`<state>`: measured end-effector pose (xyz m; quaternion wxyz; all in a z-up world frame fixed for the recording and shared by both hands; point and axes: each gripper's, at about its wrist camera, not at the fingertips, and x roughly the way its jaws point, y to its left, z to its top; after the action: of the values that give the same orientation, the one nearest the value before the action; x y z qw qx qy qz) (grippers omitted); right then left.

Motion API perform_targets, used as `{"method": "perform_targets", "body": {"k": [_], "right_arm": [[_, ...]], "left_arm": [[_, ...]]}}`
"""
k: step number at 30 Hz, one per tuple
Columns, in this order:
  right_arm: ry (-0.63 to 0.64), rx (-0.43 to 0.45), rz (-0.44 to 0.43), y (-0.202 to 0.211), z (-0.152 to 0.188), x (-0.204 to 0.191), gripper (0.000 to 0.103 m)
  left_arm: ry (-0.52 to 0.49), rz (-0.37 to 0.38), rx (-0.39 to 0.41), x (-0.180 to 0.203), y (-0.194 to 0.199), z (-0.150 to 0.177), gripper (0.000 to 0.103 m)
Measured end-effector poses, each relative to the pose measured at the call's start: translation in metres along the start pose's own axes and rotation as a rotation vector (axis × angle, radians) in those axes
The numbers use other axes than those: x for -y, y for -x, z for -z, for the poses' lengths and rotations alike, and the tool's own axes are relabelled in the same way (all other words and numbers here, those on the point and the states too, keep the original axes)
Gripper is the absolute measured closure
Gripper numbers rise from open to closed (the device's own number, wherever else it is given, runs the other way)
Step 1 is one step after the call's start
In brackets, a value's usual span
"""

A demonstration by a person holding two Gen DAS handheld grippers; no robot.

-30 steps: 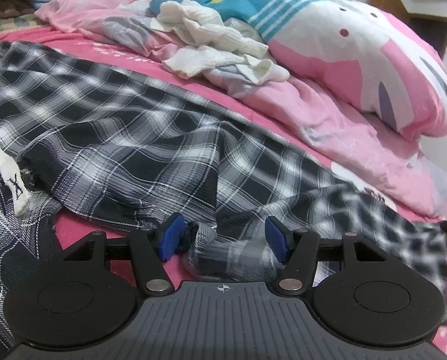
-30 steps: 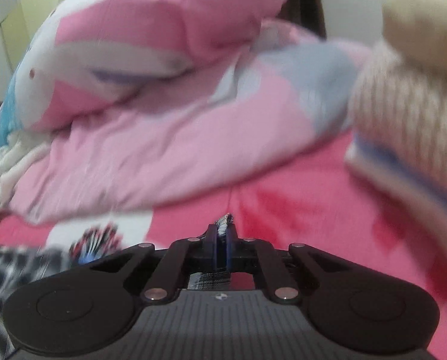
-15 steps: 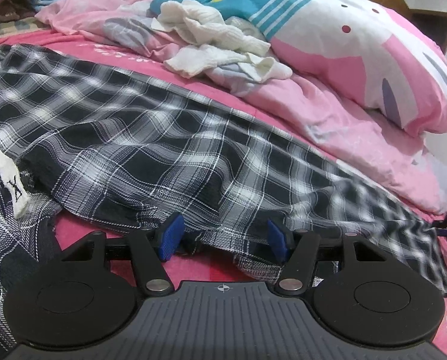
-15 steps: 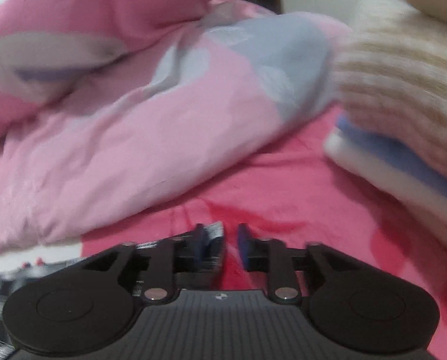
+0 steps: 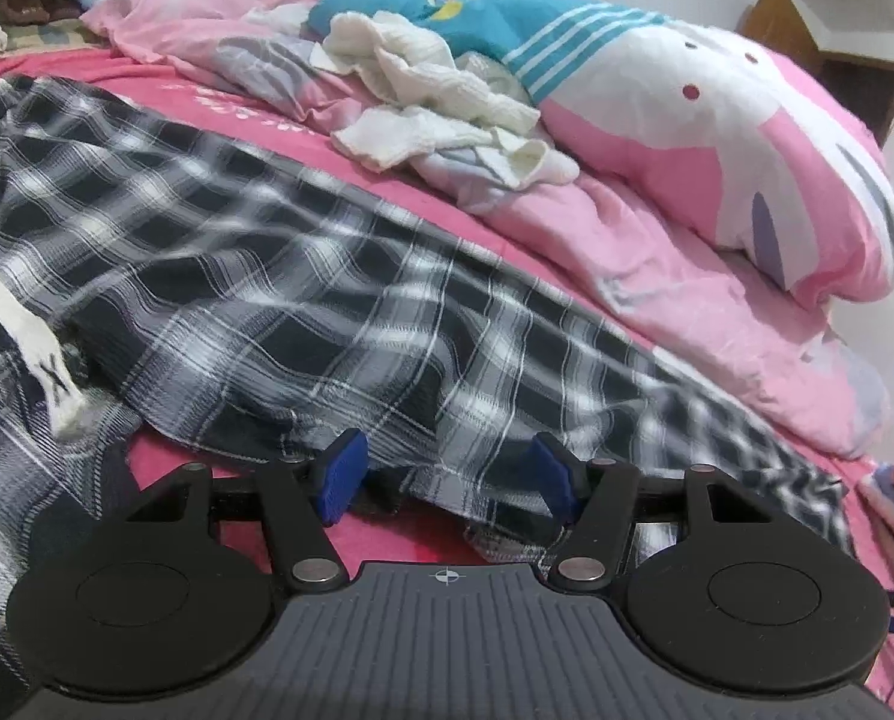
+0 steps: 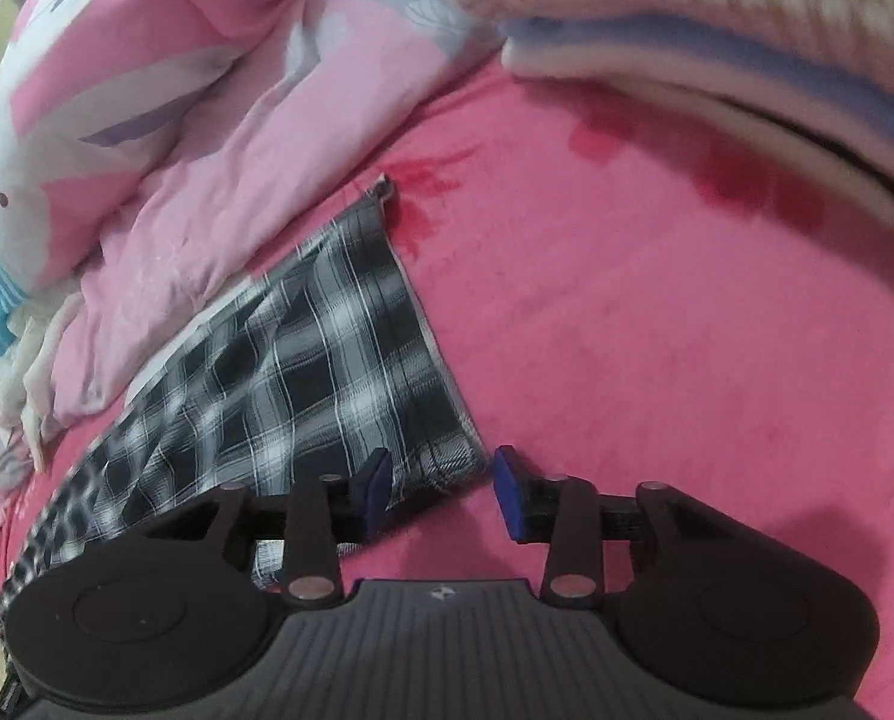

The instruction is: Fold clothes

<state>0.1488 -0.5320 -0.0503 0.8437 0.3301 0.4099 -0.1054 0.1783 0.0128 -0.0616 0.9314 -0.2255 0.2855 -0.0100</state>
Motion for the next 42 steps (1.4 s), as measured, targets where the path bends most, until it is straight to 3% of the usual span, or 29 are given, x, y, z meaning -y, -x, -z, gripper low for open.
{"method": "perform_targets", "body": {"k": [1,2,4,8,12,17,23,25,28,31,36,42], "right_arm": [[0.016,0.006,-0.005,0.0,0.0,-0.002,0.085],[0.039,0.011,-0.011,0.002,0.0,-0.005,0.096],[0.084,0.022,-0.022,0.004,0.0,-0.012,0.097],[0.109,0.114,-0.067,0.043,-0.002,-0.022,0.097],[0.063,0.062,0.007,0.041,-0.003,-0.008,0.097],[0.04,0.093,-0.019,0.053,-0.002,-0.008,0.097],[0.084,0.025,0.12,0.026,0.011,0.006,0.097],[0.099,0.06,0.13,0.028,0.014,0.007,0.095],[0.122,0.125,0.217,0.039,0.014,0.004,0.081],[0.195,0.201,0.266,0.053,0.017,-0.011,0.08],[0.589,0.155,0.005,0.042,0.07,-0.108,0.08],[1.094,0.079,-0.339,0.022,0.148,-0.231,0.076]], "left_arm": [[0.006,0.001,0.009,-0.001,0.002,-0.002,0.043],[0.01,0.001,0.02,-0.003,0.004,-0.003,0.043],[0.015,-0.004,0.044,-0.007,0.009,-0.006,0.043],[0.039,-0.024,0.06,-0.016,0.013,-0.014,0.043],[0.064,-0.046,0.054,-0.026,0.013,-0.019,0.043],[0.082,-0.071,0.038,-0.033,0.014,-0.021,0.043],[0.072,-0.086,0.023,-0.035,0.013,-0.021,0.043],[0.05,-0.092,0.023,-0.033,0.014,-0.021,0.043],[0.012,-0.116,0.027,-0.03,0.014,-0.021,0.043],[-0.017,-0.137,0.037,-0.028,0.014,-0.021,0.043],[-0.002,-0.184,0.056,-0.036,0.019,-0.026,0.043],[0.1,-0.209,0.075,-0.063,0.029,-0.039,0.043]]}}
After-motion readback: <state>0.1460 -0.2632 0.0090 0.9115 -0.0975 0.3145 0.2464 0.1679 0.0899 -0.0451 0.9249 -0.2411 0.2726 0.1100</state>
